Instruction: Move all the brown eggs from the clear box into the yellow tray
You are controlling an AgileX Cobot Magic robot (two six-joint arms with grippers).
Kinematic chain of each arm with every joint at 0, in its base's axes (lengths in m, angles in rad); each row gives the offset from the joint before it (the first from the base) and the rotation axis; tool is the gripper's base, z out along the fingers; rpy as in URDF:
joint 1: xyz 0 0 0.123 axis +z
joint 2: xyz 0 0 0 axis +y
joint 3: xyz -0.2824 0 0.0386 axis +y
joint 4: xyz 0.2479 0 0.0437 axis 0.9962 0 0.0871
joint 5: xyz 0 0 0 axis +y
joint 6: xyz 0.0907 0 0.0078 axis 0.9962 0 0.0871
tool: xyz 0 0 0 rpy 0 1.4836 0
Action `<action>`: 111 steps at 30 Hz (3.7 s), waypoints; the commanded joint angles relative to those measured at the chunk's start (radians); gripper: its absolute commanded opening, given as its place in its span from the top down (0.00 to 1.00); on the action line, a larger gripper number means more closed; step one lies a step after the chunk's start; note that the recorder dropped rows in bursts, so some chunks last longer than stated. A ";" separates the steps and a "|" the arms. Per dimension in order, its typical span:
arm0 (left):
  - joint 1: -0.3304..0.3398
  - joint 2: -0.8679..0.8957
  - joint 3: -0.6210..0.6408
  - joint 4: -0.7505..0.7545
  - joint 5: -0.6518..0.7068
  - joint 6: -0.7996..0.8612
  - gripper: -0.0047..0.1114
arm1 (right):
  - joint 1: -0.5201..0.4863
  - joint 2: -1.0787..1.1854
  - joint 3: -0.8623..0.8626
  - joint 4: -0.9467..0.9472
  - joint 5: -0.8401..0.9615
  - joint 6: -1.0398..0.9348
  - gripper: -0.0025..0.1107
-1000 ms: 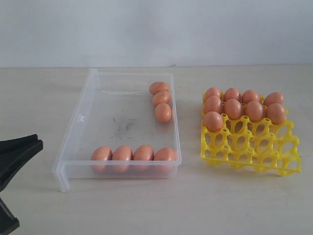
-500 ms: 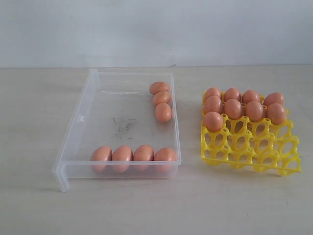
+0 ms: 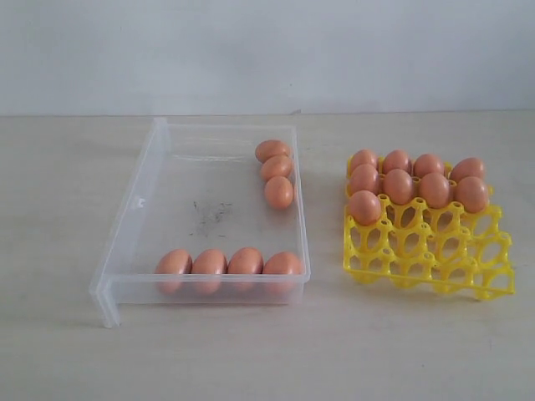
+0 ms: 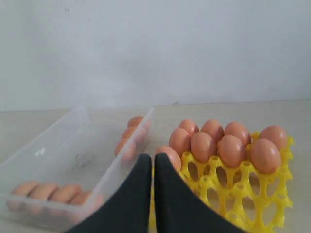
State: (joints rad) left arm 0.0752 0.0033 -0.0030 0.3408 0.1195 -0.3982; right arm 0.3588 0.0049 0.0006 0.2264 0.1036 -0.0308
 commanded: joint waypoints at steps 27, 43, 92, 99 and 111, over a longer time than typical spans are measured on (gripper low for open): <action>-0.006 -0.003 0.003 -0.002 0.002 -0.005 0.93 | 0.121 1.231 -0.791 -1.051 -0.391 0.858 0.98; -0.006 -0.003 0.003 -0.002 0.004 -0.005 0.93 | 0.229 2.069 -1.840 -0.161 0.982 0.170 0.78; -0.006 -0.003 0.003 -0.002 0.006 -0.005 0.93 | 0.149 2.464 -2.177 -0.133 1.067 0.312 0.51; -0.006 -0.003 0.003 -0.002 0.006 -0.005 0.93 | 0.149 2.499 -2.177 -0.138 1.060 0.308 0.51; -0.006 -0.003 0.003 -0.002 0.006 -0.005 0.93 | 0.149 2.497 -2.177 -0.164 1.004 0.179 0.51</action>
State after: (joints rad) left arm 0.0752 0.0033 -0.0030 0.3408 0.1212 -0.3982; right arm 0.5191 2.4998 -2.1735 0.0846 1.1111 0.2187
